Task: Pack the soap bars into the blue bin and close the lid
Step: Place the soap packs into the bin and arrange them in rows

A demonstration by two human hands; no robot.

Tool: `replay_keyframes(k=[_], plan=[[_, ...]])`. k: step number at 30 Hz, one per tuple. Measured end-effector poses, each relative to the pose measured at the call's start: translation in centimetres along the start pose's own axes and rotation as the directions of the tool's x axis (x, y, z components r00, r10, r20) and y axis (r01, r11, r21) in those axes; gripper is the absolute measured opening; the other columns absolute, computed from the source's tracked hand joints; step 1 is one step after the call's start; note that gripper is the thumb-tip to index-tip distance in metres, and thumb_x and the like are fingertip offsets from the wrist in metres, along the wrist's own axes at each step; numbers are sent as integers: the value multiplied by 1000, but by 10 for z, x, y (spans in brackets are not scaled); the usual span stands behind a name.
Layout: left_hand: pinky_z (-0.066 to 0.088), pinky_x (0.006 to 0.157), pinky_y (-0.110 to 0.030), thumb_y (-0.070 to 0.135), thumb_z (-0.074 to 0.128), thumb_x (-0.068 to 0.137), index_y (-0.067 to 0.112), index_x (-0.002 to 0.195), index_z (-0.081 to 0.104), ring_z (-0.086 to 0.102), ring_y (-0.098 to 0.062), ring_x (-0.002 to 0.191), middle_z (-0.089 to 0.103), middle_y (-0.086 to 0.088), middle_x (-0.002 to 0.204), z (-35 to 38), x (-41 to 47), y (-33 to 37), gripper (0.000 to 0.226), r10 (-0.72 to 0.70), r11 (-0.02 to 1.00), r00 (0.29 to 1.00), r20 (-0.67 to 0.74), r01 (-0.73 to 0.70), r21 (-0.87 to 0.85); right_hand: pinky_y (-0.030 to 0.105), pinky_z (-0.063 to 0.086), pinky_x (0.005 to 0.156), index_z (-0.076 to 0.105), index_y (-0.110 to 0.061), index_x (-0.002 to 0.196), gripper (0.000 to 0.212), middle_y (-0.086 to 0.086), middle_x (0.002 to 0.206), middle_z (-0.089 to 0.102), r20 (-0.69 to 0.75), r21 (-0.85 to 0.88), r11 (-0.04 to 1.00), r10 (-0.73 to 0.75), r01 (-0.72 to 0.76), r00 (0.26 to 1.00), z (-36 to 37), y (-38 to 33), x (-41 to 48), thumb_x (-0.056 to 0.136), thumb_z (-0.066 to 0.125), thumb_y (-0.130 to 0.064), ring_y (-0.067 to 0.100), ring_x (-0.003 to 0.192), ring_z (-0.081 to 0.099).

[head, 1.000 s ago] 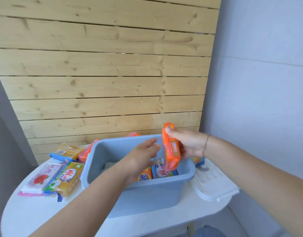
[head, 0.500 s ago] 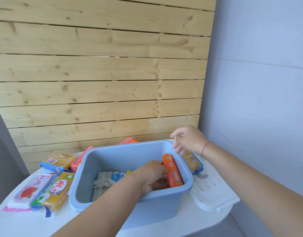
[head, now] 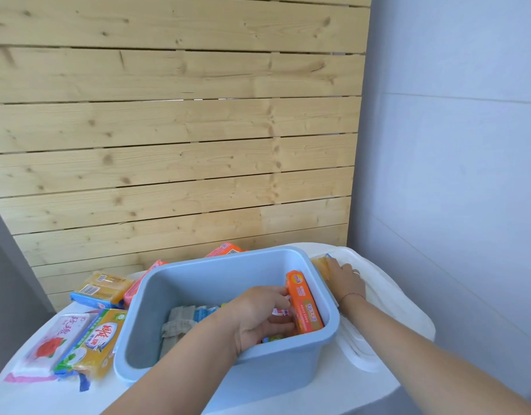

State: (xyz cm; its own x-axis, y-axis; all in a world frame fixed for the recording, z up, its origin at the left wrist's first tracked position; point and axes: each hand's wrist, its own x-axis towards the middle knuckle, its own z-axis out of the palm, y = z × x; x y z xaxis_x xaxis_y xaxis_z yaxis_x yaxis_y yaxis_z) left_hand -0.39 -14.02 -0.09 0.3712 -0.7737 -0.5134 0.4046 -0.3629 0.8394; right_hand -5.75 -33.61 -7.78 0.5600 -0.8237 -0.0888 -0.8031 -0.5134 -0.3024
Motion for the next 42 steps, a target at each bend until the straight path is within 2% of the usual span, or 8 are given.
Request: replay_keyframes(k=[5,9,14,23,28,34,38,42], plan=[[58,74,-36,7,48,90,-1,111,64,60,-32,90,60,-16,101,-3,5,-1,27,-28,998,998,-59,24,-58,27,49,61,48,-28,131,55,3,118,62,-44,599,801,34,0,998,-45,-6,-16,78,62,-37,24,99,59],[53,83,-40,31,49,94,2,102,62,57,-27,82,55,-16,96,-2,5,3,33,-25,991,997,-74,15,-132,31,50,73,49,-19,128,49,2,109,60,-55,834,545,-70,84,996,-98,-25,-44,83,65,-31,21,89,61],[41,97,-56,78,29,79,15,124,54,55,-31,118,56,-12,130,-11,-1,14,82,63,945,995,82,-33,-324,40,51,73,50,-10,120,32,16,106,63,228,943,312,-359,-114,905,-104,-70,-102,95,49,-30,31,86,63],[45,101,-48,37,37,99,0,123,57,61,-35,111,63,-22,120,-11,-9,7,49,25,952,996,-85,-50,-303,36,39,76,51,-3,81,18,16,82,50,382,777,615,-293,-133,876,-66,-93,-116,89,38,6,27,80,48],[57,47,-32,38,37,99,0,79,60,67,-23,42,69,-13,50,-6,-11,6,49,-50,973,997,-60,35,-228,27,40,93,46,-7,134,40,10,140,44,120,494,826,-374,272,919,-81,-80,-111,95,39,-9,27,122,52],[56,63,-38,60,25,93,-9,109,58,67,-30,70,67,-19,82,-29,-13,6,79,-89,963,996,-13,82,-258,34,2,118,40,-34,140,47,-12,141,49,222,135,725,-687,676,692,-71,-59,-112,97,27,-48,5,133,43],[43,95,-46,56,24,95,-12,125,50,51,-39,111,55,-24,111,-46,-26,11,79,-72,971,997,-25,64,-231,24,31,103,58,-24,120,48,-11,125,61,281,63,674,-719,736,635,-67,-54,-112,99,21,-46,11,121,51],[57,80,-31,28,43,97,-4,108,63,69,-25,93,69,-16,102,-97,-52,17,39,253,904,923,-290,-332,-267,8,26,99,50,-37,134,49,-27,142,44,214,37,702,-701,711,680,-64,-47,-108,96,23,-51,-6,135,35]])
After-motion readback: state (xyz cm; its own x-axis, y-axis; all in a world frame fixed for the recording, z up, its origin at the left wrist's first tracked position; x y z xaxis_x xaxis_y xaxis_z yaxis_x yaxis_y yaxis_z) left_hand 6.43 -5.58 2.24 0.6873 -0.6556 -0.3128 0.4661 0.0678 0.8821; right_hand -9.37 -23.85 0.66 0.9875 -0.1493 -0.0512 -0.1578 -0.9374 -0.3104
